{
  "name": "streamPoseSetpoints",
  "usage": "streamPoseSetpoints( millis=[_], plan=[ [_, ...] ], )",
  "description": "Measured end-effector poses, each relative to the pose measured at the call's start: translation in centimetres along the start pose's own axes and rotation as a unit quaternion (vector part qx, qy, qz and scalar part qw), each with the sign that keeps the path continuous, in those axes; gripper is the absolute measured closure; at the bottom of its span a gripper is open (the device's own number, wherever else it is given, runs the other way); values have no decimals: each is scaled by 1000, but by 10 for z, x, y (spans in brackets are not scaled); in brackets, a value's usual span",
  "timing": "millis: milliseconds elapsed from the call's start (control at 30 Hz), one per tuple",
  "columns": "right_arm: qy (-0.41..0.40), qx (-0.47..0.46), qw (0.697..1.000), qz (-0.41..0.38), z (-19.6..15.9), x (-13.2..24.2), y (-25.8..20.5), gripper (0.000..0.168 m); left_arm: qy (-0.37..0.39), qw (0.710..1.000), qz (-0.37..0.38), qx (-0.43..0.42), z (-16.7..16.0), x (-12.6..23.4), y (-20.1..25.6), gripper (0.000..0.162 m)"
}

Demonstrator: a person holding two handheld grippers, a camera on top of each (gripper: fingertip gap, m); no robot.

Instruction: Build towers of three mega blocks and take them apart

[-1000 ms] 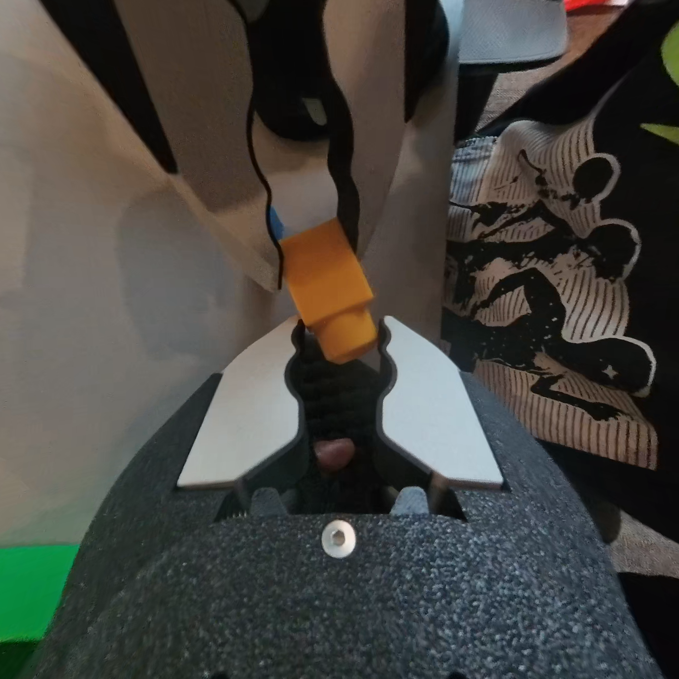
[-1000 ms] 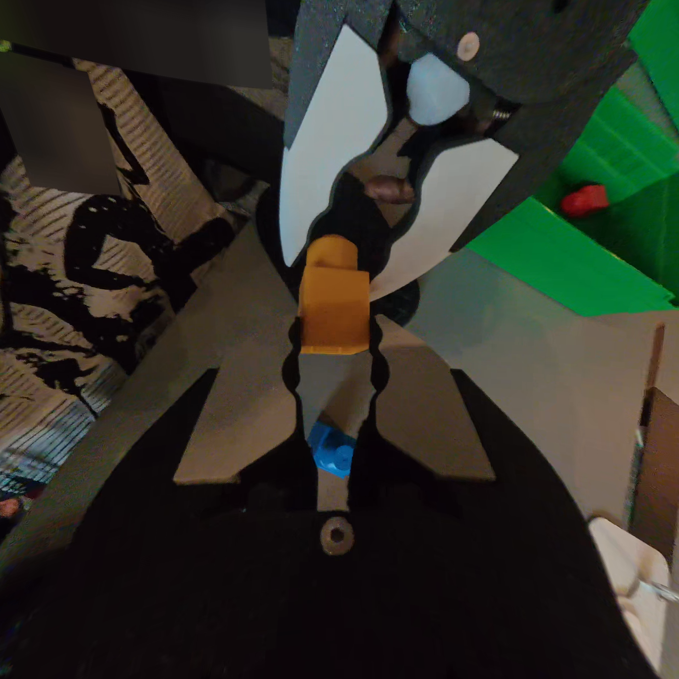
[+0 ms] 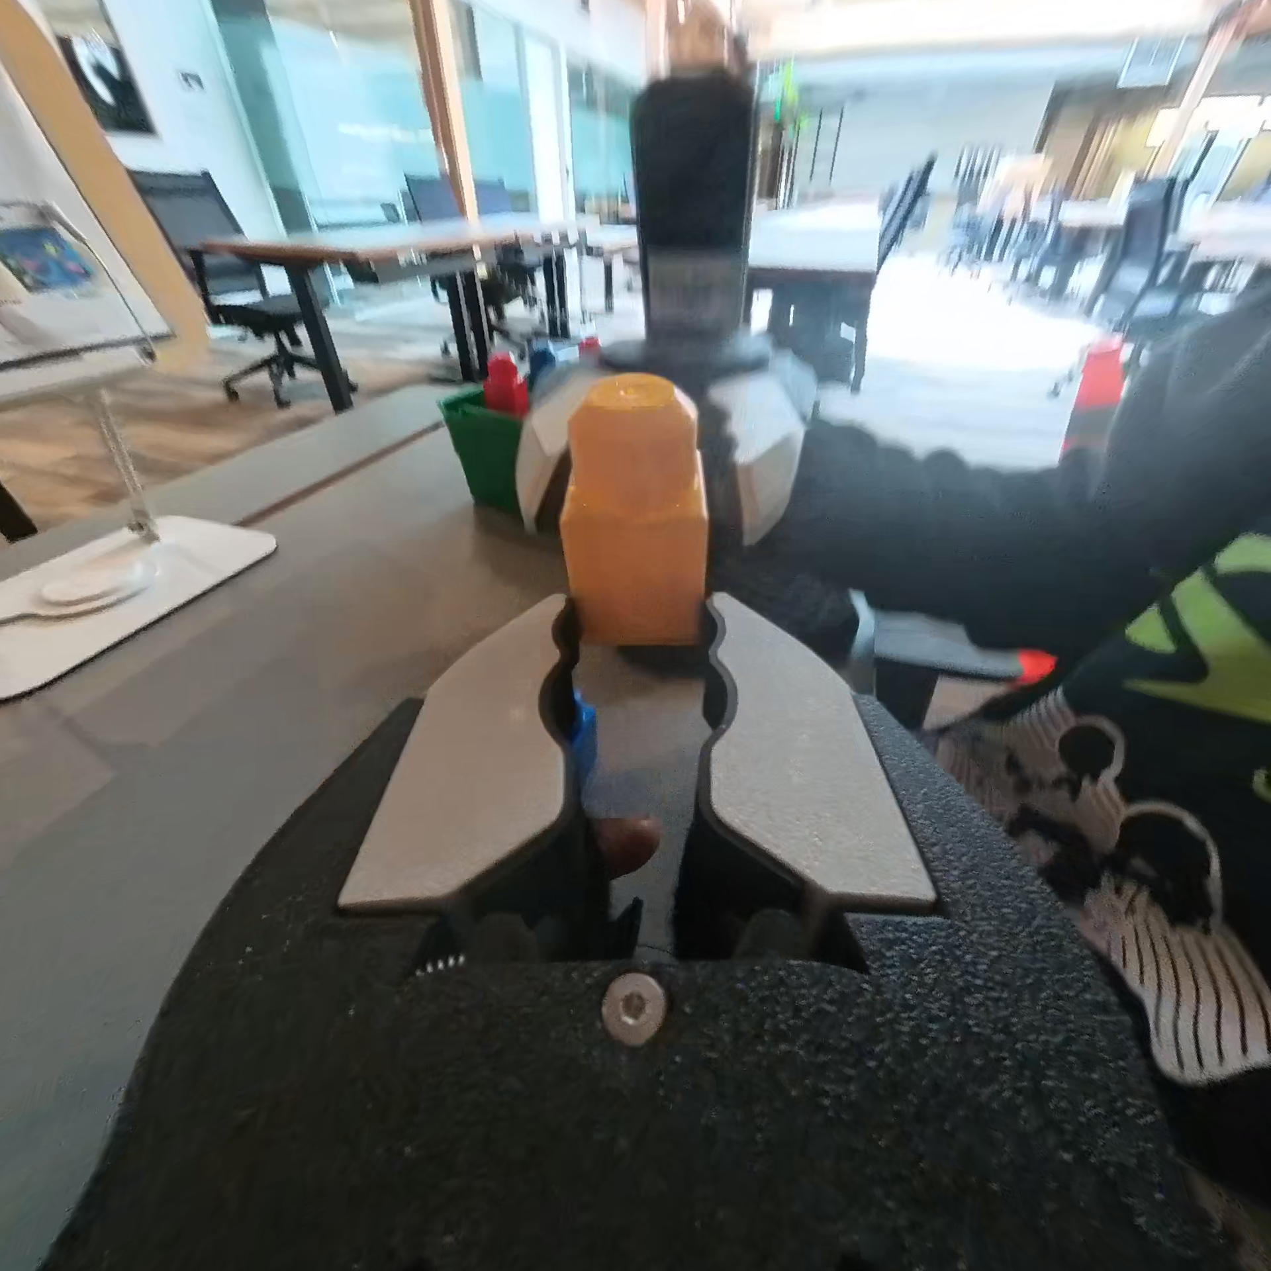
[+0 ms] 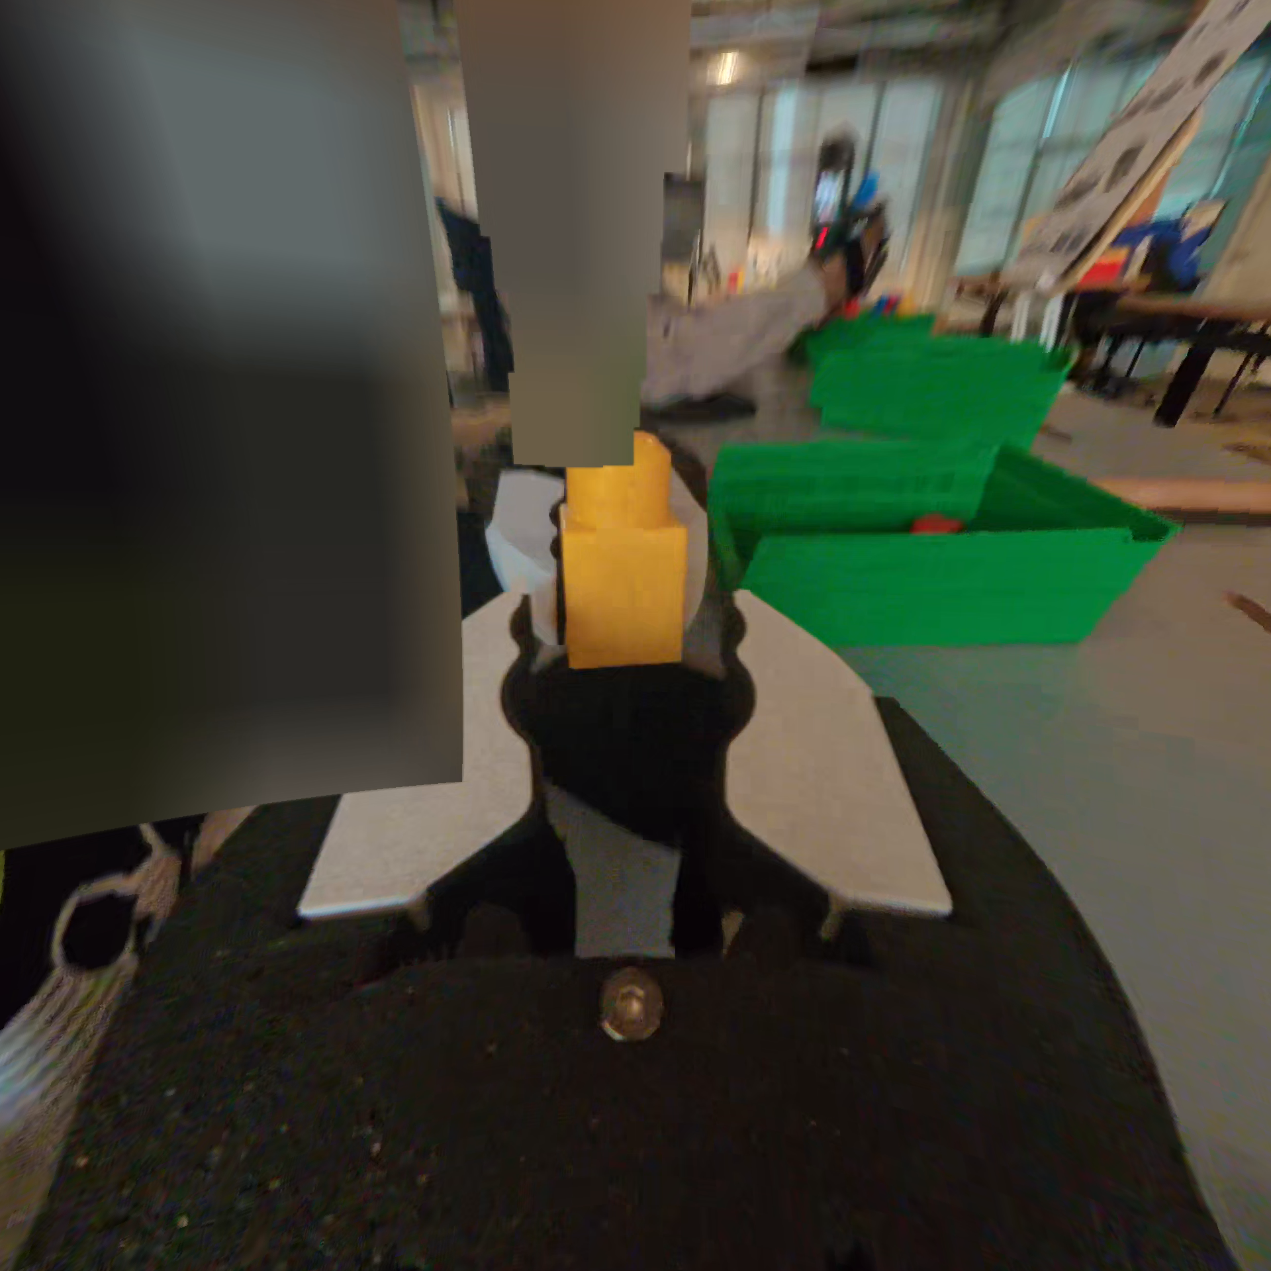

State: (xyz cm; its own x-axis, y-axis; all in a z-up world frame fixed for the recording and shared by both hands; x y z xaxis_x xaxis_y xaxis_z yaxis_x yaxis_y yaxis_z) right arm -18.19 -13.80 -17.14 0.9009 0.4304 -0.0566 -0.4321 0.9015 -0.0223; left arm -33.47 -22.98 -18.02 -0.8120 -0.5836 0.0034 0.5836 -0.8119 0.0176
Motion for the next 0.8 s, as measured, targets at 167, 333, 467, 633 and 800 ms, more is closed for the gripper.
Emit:
streamPoseSetpoints(
  millis=[167,333,467,633,800],
  plan=[
    [-256,107,960,32,36,-7,-6,113,-119,992,-17,-41,-9,0,2,129],
    [-417,151,893,76,42,-37,-19,118,-147,987,-42,-52,-12,-9,4,128],
    [-452,180,872,54,38,-42,-18,133,-134,987,-47,-70,-16,-12,3,128],
    [-471,165,866,12,42,-27,0,133,-68,995,-52,-52,-35,-10,-19,98],
    [-522,146,840,-23,16,-17,24,133,-65,995,-79,-20,-66,-16,-34,83]
  ],
)
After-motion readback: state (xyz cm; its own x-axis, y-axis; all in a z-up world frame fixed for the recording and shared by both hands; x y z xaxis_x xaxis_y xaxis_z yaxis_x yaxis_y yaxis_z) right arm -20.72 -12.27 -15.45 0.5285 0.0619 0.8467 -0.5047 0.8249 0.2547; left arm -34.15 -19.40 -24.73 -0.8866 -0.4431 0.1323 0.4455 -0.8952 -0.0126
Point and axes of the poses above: each gripper's, where its closed fingertips meet, x back along the fingers, z out of its top, y = z × x across the jaws, the point moved 9 cm from there along x, back along the fingers, and after that the axes turned 5 degrees about y, right-handed, at the moved point
